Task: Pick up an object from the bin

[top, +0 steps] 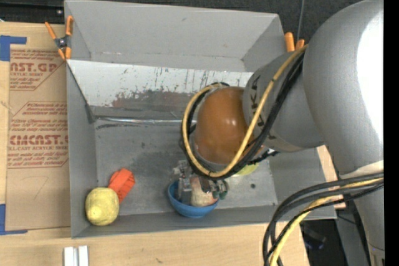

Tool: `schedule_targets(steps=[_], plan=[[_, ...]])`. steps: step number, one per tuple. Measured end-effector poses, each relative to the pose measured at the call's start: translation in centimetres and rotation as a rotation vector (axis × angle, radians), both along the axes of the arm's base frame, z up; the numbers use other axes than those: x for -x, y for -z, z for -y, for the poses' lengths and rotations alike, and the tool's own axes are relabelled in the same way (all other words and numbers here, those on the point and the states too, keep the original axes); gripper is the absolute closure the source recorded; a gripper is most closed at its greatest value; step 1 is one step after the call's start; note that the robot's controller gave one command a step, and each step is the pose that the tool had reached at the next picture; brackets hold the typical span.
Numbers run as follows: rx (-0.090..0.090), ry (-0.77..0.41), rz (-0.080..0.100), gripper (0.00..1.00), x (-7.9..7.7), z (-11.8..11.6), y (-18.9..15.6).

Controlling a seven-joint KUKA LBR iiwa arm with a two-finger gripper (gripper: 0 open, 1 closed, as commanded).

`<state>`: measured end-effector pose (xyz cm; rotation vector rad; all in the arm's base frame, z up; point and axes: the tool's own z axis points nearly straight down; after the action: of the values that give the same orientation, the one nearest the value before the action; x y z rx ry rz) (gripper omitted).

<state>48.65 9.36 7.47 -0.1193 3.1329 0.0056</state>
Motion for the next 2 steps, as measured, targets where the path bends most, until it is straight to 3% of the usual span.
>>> schedule_targets(steps=[1, 2], plan=[[0.000, 0.011, 0.003, 1.00, 0.27, 2.05, 0.27], [0.003, 0.016, 0.004, 1.00, 0.29, 2.38, 0.32]])
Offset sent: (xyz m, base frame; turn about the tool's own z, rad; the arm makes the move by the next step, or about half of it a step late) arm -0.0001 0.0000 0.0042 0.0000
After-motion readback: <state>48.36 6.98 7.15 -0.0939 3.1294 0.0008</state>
